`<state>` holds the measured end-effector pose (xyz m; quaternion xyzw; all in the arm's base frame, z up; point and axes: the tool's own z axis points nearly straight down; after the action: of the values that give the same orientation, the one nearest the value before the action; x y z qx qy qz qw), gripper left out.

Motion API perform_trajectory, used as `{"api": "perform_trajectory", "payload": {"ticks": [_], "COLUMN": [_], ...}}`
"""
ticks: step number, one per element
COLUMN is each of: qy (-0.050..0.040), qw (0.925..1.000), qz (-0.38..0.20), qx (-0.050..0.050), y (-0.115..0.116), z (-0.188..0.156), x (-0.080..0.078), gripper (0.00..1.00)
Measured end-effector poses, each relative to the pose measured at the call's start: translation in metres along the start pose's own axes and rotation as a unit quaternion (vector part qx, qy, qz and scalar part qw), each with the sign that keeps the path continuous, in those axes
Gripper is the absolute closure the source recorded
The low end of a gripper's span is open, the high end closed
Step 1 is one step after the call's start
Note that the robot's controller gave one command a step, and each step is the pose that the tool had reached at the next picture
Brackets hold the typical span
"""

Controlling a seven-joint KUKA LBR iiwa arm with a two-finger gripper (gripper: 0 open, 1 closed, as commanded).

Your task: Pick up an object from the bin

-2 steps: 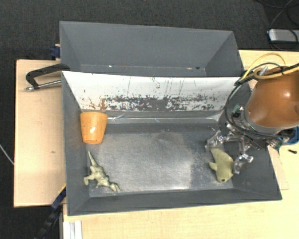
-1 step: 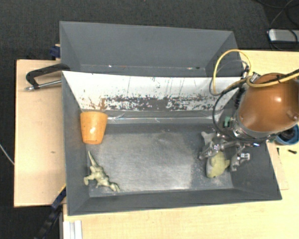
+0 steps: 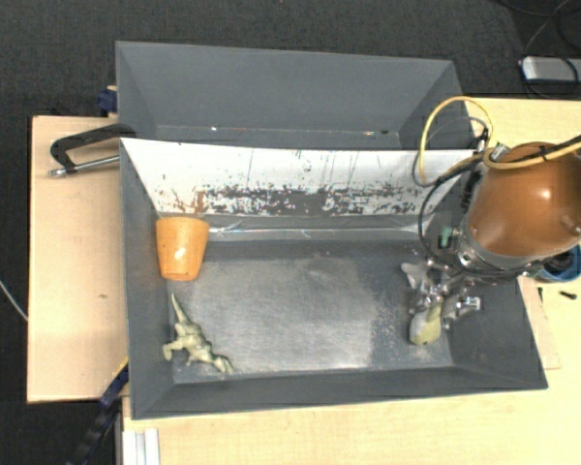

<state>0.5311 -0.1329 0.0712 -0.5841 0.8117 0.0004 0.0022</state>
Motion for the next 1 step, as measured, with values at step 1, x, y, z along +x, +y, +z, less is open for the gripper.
{"api": "perform_trajectory", "payload": {"ticks": [1], "qy": [0.0002], "qw": [0.9951], "qz": [-0.098], "qx": [0.001], "y": [-0.0378], "z": [-0.0001], "x": [-0.0208], "gripper": [1.0]}}
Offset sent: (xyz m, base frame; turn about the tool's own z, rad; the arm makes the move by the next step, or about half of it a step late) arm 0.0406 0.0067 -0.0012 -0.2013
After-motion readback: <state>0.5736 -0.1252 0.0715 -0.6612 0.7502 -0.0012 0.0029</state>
